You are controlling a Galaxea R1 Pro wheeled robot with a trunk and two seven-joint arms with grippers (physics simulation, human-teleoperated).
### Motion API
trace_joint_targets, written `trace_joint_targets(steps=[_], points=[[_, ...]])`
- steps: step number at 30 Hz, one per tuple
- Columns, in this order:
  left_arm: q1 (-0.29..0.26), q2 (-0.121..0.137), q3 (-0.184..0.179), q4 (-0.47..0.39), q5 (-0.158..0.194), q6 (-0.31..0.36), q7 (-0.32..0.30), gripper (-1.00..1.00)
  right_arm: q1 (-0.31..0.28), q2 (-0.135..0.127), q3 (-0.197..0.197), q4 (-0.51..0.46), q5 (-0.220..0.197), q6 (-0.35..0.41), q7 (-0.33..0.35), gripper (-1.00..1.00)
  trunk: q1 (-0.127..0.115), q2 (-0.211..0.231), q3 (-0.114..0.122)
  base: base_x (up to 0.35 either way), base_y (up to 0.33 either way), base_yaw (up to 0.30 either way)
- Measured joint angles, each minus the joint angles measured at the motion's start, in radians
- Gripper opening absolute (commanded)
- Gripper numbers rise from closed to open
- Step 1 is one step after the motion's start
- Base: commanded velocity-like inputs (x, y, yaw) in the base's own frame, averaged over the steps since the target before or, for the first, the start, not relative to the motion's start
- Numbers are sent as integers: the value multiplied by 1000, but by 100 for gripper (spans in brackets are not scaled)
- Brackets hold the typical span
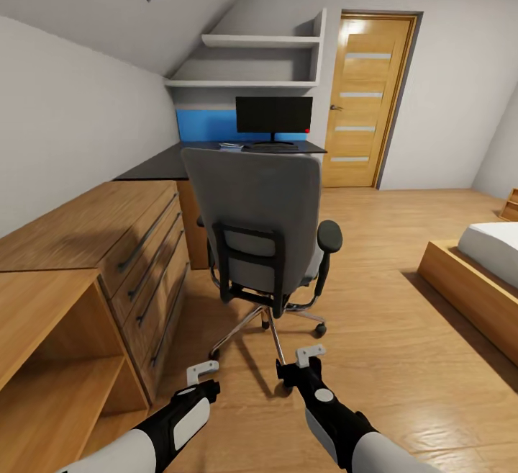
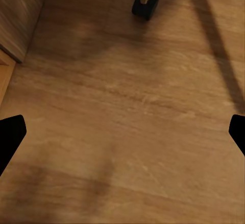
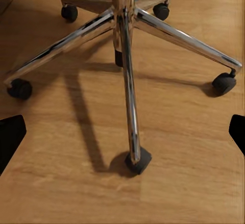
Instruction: In the bedroom, organize the workspace by keeping the computer under the desk, ensuring the monitor is on the desk, placing the keyboard on the desk next to the monitor, placing the mouse on the desk next to the keyboard, moving the folder from the swivel chair onto the desk next to the mouse, stacking the notebook on top of the folder with the pen on top of the notebook, and positioning the swivel chair next to the desk.
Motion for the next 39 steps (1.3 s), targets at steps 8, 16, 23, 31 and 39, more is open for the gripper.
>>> trace_joint_targets(steps=[8,16,23,31,39], points=[[-1,0,0,0,0,0,0,100,0,1,1,25,11,-45,0,100,0,0,0,212,0,0],[0,0,-1,0,0,0,0,100,0,1,2,26,11,-46,1,100,0,0,0,249,0,0],[0,0,-2,0,0,0,-1,100,0,1,2,26,11,-47,1,100,-1,0,0,291,0,0],[-1,0,-2,0,0,0,-1,100,0,1,-1,26,10,-47,-1,100,-1,0,0,317,-9,0],[-1,0,-4,0,-2,0,-1,100,1,-3,-8,24,3,-48,-3,100,0,0,0,308,-163,0]])
